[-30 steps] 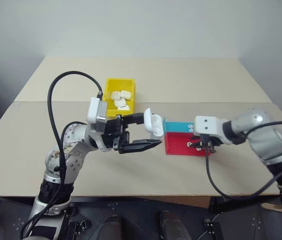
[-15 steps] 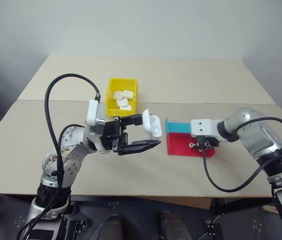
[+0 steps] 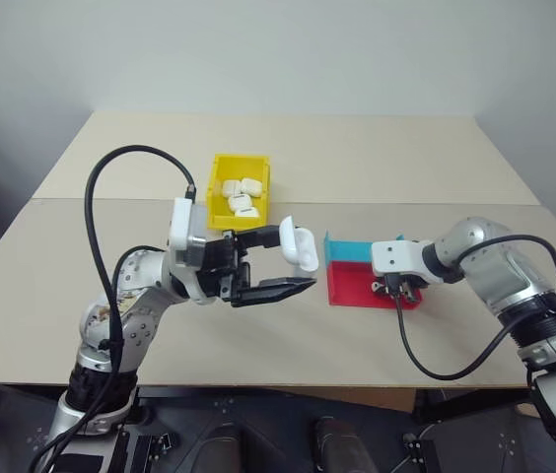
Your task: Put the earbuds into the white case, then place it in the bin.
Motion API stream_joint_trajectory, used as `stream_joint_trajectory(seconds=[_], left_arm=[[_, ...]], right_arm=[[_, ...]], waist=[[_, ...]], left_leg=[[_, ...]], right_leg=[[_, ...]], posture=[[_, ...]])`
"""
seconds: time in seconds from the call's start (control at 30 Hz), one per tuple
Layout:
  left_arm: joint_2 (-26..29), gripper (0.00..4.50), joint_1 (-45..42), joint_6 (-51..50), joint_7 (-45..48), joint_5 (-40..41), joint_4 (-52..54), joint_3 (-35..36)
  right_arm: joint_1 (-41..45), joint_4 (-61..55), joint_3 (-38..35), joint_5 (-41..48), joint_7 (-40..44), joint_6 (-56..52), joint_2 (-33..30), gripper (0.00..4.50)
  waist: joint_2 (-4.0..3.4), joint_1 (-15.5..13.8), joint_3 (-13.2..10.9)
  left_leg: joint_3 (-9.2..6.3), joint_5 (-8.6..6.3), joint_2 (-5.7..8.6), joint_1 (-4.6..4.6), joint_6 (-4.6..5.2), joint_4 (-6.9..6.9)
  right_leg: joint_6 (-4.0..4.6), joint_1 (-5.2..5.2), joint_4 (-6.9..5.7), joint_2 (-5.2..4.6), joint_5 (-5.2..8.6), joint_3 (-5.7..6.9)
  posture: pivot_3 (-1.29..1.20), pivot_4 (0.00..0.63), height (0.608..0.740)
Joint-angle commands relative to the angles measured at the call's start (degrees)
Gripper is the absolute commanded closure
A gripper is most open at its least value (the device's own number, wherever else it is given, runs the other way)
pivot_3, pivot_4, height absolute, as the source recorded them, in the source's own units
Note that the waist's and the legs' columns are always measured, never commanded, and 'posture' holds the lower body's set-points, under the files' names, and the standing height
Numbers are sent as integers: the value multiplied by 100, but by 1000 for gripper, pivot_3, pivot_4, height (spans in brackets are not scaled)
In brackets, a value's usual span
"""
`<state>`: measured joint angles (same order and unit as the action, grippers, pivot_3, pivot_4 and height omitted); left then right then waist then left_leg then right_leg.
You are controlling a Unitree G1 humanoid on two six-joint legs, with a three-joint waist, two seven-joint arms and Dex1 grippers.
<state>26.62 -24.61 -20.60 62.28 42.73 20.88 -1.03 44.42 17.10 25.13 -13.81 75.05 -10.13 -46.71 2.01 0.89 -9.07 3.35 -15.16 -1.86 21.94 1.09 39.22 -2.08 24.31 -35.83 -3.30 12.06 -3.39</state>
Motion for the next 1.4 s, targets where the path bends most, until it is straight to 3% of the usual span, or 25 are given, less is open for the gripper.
stream_joint_trajectory(seconds=[0.03, 0.23, 0.4, 0.5, 0.7, 0.93, 1.4], left_arm=[[38, 1652, 13, 36, -47, 79, 244, 96], [61, 1652, -24, 21, -19, 121, 207, 101], [-63, 1652, -160, 15, 23, 177, 77, 36], [-155, 1652, -241, 35, 36, 136, -4, -22], [-294, 1652, -463, 20, 79, 162, -223, 10], [-687, 1652, -723, 67, -2, 72, -472, -106], [-848, 1652, -861, 48, 167, 82, -637, -187]], right_arm=[[6, -10, -22, -60, 94, 17, -6, 3876], [-30, -758, -668, 614, 256, -673, -75, 3876], [-207, -2294, -2545, 2834, 316, -2620, 8, 3876], [-313, -3129, -3630, 3825, -512, -3536, 436, 3876], [-497, -4677, -5006, 5900, -2444, -4647, 1820, 3876], [-844, -5455, -4882, 7444, -3785, -4794, 2234, 3876], [-1203, -5603, -4145, 7652, -4502, -4279, 1808, 3876]], waist=[[0, -2, 0], [0, 0, 0], [-1, -16, -1], [-1, -23, -1], [-1, -3, -1], [-3, -5, 0], [-3, 13, 0]], left_leg=[[0, 0, 0, -1, 0, 0], [-1, 0, 0, 5, 0, 0], [-13, 0, 0, 14, 0, 0], [-26, -1, -2, 11, 0, 0], [-28, 0, -3, 9, 0, -2], [-29, 0, 1, 14, 0, -2], [-25, 0, 0, 17, 1, -2]], right_leg=[[0, -1, 0, 0, 0, 0], [0, 5, 0, 0, 0, 0], [-1, 9, 1, -2, 0, 2], [0, 2, 4, -3, -1, 7], [1, 3, -4, 2, -1, 6], [-1, 5, -1, -1, 0, 5], [-1, 5, 4, 1, 1, 5]], posture=[[0, 150, 740], [0, 150, 740], [0, 150, 740], [0, 150, 740], [0, 150, 740], [0, 150, 740], [0, 150, 740]])
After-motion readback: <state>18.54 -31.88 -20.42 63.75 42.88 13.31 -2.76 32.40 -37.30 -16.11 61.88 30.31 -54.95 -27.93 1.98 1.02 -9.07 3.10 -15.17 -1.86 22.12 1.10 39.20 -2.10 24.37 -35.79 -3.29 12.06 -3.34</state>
